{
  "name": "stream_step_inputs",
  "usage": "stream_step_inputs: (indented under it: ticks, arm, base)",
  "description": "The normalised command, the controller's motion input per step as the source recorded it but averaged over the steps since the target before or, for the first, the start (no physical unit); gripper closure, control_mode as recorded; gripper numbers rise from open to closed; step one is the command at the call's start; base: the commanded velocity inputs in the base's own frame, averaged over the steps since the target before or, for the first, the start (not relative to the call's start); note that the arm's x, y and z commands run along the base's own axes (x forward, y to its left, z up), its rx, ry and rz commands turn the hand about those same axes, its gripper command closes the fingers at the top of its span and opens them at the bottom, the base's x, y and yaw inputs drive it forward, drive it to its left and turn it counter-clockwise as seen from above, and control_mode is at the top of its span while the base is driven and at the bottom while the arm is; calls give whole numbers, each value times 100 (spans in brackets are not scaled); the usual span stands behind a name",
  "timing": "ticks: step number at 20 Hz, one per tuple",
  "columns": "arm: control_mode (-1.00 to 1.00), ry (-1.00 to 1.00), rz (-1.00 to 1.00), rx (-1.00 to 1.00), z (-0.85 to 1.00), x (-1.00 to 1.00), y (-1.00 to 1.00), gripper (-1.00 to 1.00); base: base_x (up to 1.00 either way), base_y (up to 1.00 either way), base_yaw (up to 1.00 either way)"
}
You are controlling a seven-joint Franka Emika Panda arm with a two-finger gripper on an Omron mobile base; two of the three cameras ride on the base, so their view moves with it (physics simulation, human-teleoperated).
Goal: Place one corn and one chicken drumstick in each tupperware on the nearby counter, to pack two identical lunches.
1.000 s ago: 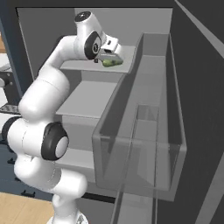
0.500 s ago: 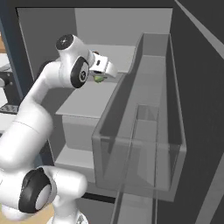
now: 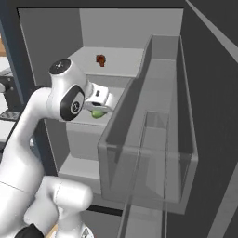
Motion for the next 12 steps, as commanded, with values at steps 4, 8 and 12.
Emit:
stream_step_inputs:
  ticks: [4, 8, 12]
  arm:
    - [-100, 10, 4, 0, -100, -100, 1, 100]
    - [100, 5, 1, 0, -25, -25, 0, 100]
    - [100, 0, 0, 0, 0, 0, 0, 100]
  base:
    - [0, 0, 0]
    - [-75, 0, 4]
    - [-100, 33, 14]
